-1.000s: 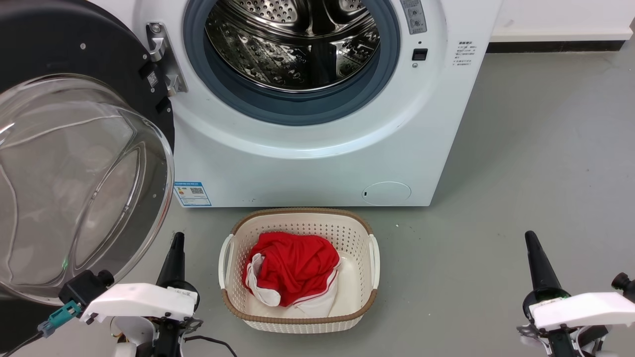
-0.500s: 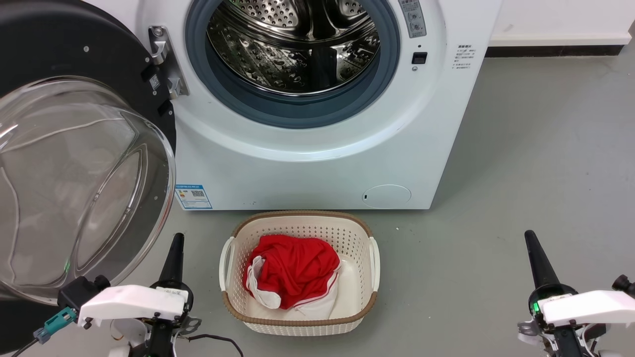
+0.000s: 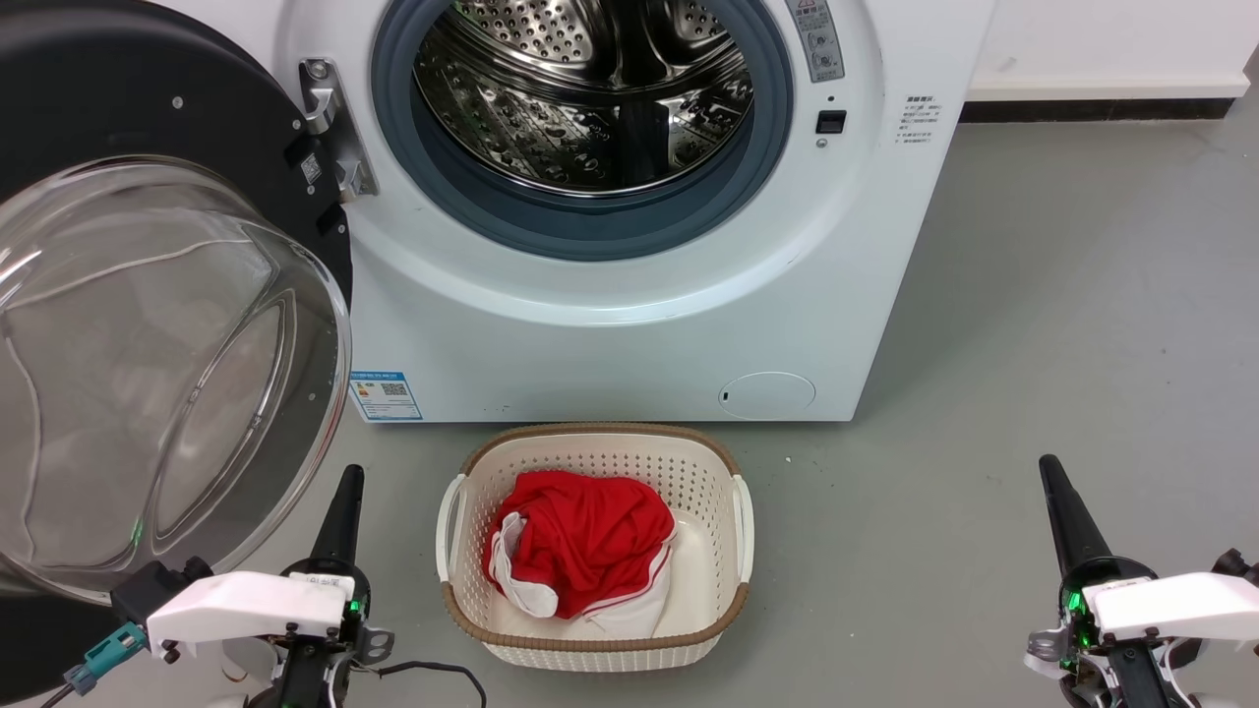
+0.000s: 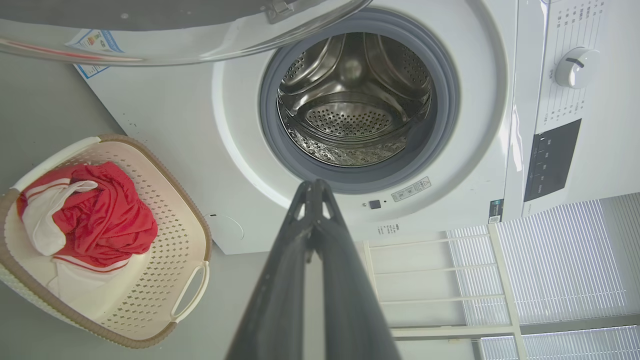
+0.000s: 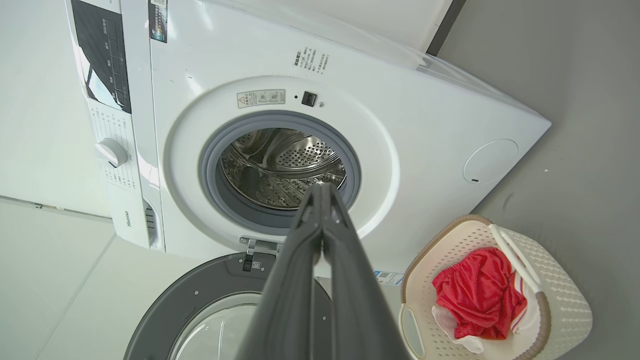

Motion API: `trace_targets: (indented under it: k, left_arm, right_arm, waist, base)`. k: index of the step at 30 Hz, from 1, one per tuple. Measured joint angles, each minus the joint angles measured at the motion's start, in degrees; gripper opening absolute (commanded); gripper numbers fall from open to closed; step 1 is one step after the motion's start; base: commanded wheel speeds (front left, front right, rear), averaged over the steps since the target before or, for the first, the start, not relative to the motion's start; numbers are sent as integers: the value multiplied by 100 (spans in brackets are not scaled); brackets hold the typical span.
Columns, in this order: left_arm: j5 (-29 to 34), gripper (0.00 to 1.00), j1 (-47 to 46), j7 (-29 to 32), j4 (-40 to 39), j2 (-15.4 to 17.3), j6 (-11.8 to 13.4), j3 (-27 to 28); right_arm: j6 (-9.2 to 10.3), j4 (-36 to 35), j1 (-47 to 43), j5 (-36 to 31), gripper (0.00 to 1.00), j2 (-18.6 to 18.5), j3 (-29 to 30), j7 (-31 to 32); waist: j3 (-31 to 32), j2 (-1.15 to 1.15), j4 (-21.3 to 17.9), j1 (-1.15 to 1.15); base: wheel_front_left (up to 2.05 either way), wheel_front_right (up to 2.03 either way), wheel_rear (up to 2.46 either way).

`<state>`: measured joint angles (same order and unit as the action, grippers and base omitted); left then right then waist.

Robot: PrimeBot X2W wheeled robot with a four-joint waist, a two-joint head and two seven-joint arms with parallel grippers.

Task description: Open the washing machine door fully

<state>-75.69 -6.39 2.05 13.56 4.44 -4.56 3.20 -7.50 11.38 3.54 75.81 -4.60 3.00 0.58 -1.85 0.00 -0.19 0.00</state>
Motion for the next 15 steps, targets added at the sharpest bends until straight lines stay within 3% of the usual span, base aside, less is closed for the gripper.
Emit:
trace_targets:
  k: [15]
  left_arm:
    - [-665, 0, 0, 186, 20, -71, -119, 132]
  right_arm:
    - [0, 102, 103, 727, 0, 1, 47, 158]
  waist:
    - [61, 0, 7, 0]
  base:
    - [0, 0, 0]
